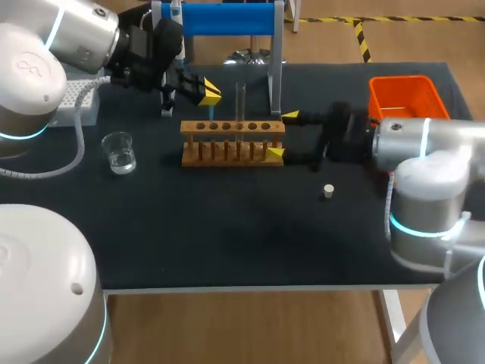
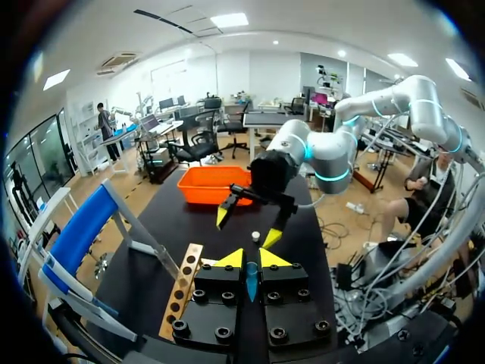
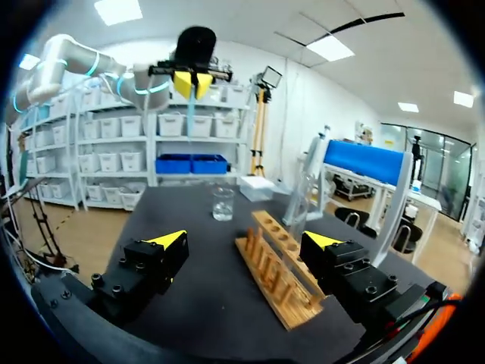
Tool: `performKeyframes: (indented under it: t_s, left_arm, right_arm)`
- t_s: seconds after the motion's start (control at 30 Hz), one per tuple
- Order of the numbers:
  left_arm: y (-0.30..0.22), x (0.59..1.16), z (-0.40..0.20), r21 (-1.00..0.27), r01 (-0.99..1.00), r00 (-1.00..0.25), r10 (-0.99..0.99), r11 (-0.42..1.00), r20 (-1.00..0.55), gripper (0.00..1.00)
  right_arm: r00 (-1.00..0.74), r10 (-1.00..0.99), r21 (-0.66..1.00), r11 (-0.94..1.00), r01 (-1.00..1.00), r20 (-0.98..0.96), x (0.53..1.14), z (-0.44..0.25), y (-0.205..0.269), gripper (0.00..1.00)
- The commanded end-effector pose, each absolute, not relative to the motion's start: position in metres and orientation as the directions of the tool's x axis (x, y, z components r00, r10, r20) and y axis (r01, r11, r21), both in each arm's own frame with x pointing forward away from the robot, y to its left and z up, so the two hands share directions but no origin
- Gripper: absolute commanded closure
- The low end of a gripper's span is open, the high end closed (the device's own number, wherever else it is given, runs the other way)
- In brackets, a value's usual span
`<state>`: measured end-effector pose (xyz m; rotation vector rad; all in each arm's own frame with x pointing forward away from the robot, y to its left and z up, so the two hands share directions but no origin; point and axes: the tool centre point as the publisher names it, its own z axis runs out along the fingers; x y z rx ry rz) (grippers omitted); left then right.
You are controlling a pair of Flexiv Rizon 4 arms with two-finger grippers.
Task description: Invert the test tube, pick up the pipette, mount the tip to pipette, aspirate from beaker and dispense into the tube, eject the tip, return the pipette, and cap with the stopper.
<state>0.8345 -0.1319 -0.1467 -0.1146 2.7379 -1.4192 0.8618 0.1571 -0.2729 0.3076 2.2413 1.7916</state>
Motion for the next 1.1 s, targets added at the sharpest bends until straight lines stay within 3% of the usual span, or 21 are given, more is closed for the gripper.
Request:
performKeyframes:
  t_s: [0.03,0.5,1.1]
  left_arm:
    - [-0.134,0.834,-0.146,-0.816,-0.040,-0.996,-0.089,0.577,-0.014,1.00]
    - [-0.171,0.817,-0.157,-0.836,0.001,-0.999,-0.029,0.549,-0.020,1.00]
    - [-0.172,0.815,-0.158,-0.837,0.002,-1.000,-0.024,0.547,-0.018,1.00]
  right_arm:
    - [-0.973,0.223,0.992,0.119,-0.033,-0.059,0.844,-0.255,0.122,0.00]
    - [-0.993,0.106,0.998,0.036,-0.044,-0.048,0.818,-0.229,0.147,0.00]
    - [-1.000,-0.010,1.000,0.002,-0.021,-0.021,0.797,-0.208,0.190,0.00]
